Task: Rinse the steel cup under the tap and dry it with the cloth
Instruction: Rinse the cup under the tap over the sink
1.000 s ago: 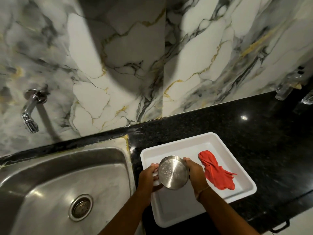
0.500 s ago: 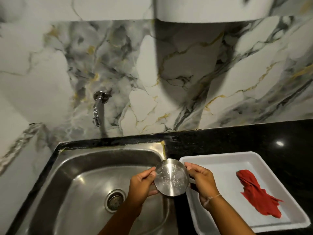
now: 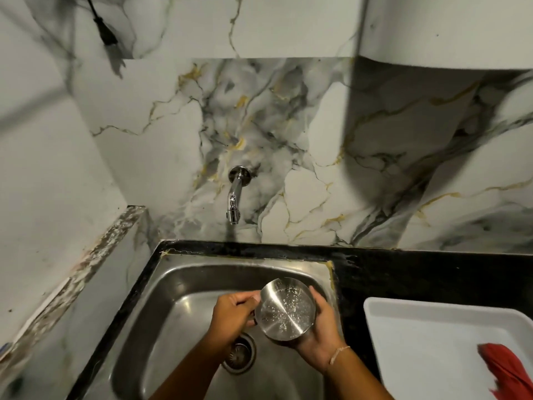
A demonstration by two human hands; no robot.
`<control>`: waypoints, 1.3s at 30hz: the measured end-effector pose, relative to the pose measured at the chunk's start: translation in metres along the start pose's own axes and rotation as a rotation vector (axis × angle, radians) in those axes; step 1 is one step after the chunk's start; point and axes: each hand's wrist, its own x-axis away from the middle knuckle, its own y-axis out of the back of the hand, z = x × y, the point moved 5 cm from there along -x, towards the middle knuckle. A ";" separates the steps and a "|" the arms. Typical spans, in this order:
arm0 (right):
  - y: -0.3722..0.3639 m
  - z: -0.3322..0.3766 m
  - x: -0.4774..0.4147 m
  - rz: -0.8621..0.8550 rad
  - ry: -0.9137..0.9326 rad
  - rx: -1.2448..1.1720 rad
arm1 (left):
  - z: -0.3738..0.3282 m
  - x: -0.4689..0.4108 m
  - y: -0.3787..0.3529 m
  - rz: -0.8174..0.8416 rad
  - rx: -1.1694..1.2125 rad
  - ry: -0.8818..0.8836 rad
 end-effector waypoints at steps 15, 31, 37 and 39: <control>-0.078 0.011 -0.111 0.209 -0.222 -0.152 | -0.091 -0.111 0.088 -0.269 -0.273 -0.178; -0.115 0.011 -0.200 0.286 -0.241 -0.164 | -0.153 -0.165 0.045 -0.418 -0.788 -0.325; -0.112 0.017 -0.205 0.268 -0.216 -0.140 | -0.157 -0.177 0.054 -0.109 -0.799 -0.291; -0.115 0.028 -0.208 0.234 -0.191 -0.131 | -0.157 -0.182 0.058 -0.040 -0.797 -0.277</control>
